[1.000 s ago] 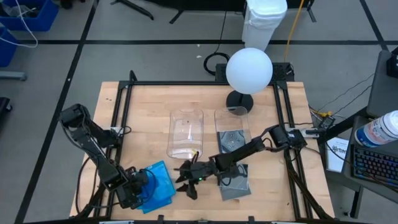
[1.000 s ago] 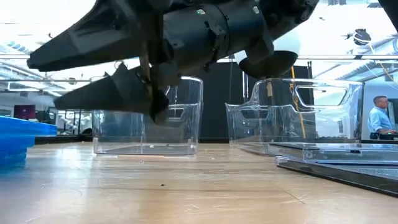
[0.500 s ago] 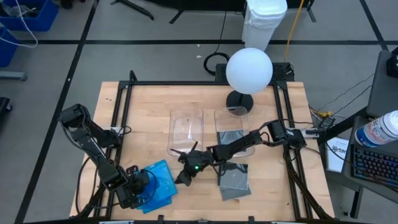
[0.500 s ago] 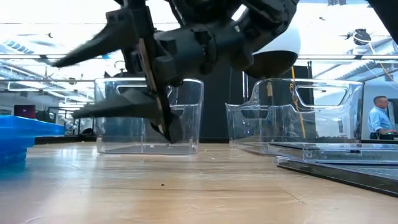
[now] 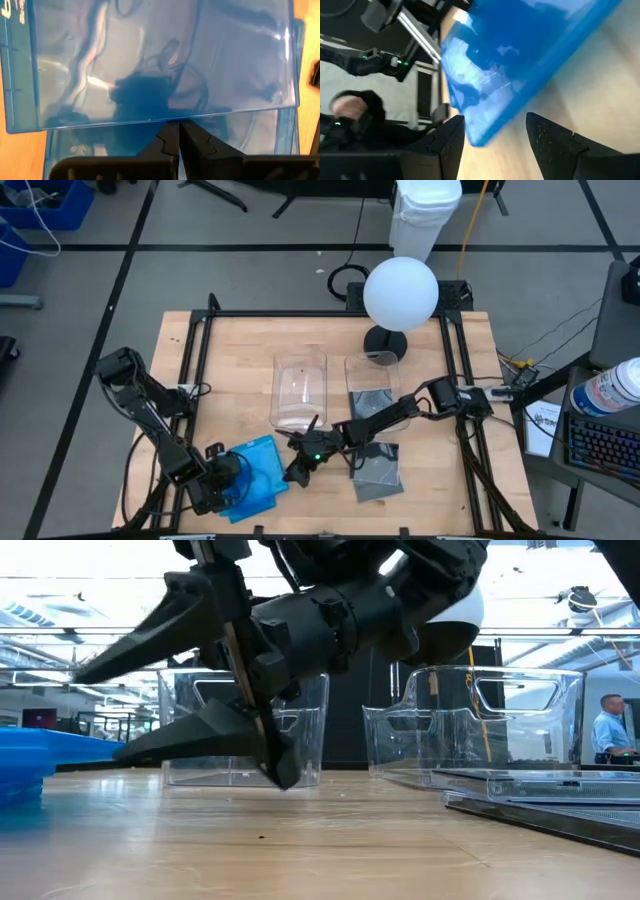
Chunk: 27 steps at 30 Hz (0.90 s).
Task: Pick & place jewel cases by type
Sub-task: Put the blue cd case into the left transparent bin
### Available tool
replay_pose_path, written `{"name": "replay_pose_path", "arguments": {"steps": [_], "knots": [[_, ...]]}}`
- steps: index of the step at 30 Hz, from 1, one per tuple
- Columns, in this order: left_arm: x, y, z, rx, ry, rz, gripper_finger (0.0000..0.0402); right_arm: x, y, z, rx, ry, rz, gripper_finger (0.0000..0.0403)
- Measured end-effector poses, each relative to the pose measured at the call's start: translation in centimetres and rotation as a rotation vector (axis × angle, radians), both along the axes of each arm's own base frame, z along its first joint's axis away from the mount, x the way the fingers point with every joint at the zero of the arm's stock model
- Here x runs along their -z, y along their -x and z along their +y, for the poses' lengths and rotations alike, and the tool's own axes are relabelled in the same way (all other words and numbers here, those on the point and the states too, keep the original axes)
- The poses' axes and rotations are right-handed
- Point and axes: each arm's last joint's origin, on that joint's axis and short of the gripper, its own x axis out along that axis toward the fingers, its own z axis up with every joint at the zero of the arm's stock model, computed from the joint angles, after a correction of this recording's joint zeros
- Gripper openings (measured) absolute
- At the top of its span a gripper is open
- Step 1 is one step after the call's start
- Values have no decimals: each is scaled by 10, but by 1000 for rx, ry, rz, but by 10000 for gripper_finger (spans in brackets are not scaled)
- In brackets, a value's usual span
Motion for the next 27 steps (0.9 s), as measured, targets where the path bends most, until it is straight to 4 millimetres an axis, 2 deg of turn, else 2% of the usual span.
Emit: {"name": "replay_pose_path", "arguments": {"steps": [7,12,19,23,27], "knots": [[0,-1,-1,11,-7,-20,8,14,-3,9,2,-57,-41,201],[5,-5,-1,-9,-39,-55,13,11,-6,9,7,-74,-117,201],[11,-10,-5,20,-41,-60,11,11,-6,8,25,-48,-136,195],[10,-12,-7,29,-19,-77,21,12,-6,8,10,-16,-149,157],[11,-12,-8,37,-2,-64,23,12,-6,8,-13,23,-170,86]]}}
